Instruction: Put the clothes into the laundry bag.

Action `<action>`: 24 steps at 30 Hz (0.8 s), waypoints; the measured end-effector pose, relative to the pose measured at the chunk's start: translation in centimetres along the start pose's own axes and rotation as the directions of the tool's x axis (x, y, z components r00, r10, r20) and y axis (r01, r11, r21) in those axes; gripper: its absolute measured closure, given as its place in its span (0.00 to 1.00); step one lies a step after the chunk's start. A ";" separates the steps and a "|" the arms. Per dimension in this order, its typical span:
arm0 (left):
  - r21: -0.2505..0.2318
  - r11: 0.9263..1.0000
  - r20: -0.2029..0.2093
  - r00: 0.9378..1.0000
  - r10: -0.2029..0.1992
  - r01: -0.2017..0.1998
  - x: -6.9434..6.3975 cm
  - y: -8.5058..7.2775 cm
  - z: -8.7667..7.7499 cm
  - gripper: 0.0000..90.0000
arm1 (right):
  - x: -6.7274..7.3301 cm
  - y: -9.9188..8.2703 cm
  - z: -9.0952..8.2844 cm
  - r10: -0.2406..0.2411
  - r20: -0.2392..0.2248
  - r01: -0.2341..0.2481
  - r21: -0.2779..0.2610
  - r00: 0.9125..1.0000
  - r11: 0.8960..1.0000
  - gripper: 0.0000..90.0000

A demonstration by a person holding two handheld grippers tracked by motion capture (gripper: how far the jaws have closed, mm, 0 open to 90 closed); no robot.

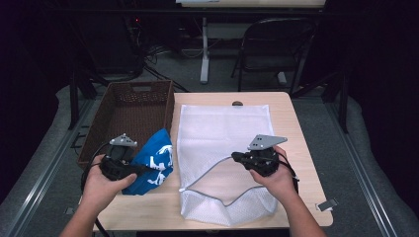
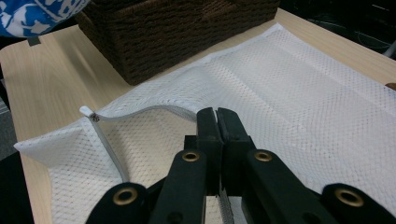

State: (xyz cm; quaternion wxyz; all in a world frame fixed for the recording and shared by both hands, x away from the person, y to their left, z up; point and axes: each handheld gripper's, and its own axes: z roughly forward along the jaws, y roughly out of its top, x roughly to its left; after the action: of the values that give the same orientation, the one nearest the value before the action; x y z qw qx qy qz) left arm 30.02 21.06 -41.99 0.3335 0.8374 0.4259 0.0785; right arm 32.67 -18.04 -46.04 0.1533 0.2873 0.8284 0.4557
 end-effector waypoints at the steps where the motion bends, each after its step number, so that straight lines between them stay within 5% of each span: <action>1: -0.001 1.000 0.005 1.000 0.009 -0.009 -0.2 -0.1 0.0 0.77 | 0.0 0.0 0.0 0.000 0.000 0.000 0.000 1.000 1.000 0.99; 24: -0.041 0.999 0.071 0.997 0.017 -0.014 -2.2 -1.7 1.9 0.77 | 0.0 -0.3 0.8 0.004 -0.003 -0.004 0.018 1.000 1.000 0.99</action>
State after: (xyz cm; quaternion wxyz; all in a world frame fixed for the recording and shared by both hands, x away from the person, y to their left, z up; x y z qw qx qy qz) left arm 28.36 19.10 -44.18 0.3648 0.8360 0.4056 0.0596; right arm 32.97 -17.70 -46.74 0.1485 0.2898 0.8321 0.4490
